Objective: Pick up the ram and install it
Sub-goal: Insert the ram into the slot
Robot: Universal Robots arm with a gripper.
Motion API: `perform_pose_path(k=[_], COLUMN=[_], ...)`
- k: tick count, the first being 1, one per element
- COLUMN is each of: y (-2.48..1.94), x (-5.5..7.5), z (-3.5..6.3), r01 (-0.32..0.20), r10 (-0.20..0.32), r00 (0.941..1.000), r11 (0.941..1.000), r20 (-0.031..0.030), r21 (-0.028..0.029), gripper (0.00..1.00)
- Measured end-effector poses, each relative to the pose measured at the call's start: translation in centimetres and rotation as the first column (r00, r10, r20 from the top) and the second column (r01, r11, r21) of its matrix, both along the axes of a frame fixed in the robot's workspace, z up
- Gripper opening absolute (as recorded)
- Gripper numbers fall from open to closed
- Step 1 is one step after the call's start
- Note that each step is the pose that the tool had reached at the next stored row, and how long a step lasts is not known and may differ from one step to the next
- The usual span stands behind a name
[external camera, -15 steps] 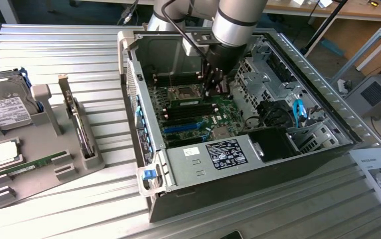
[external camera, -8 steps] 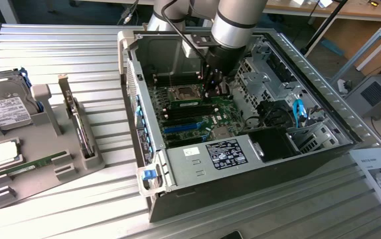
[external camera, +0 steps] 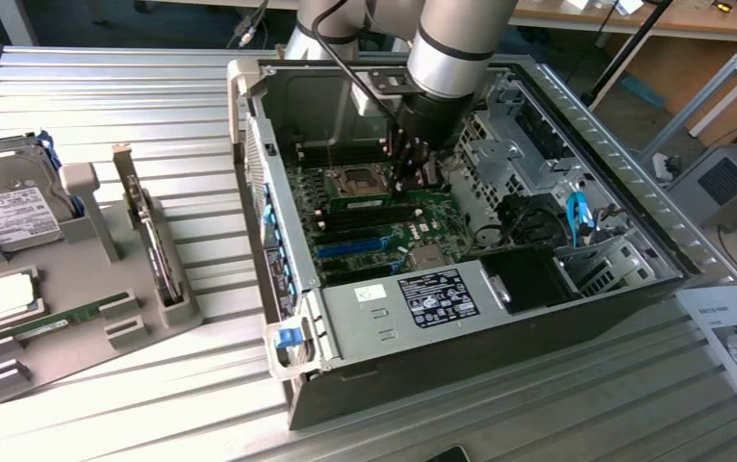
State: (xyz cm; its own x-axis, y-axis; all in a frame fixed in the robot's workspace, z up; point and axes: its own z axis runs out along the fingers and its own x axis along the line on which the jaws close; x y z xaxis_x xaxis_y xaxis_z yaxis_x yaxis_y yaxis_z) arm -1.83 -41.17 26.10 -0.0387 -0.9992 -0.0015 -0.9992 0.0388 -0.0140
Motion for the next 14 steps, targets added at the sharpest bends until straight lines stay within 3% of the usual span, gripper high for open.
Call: perform_pose_path(k=[14], y=[0.00], x=[0.08], z=[-0.03], r01=[-0.004], r10=[0.004], r00=[1.0000], r11=[1.0000], r20=[0.0001], r21=[0.0001], gripper=[0.12])
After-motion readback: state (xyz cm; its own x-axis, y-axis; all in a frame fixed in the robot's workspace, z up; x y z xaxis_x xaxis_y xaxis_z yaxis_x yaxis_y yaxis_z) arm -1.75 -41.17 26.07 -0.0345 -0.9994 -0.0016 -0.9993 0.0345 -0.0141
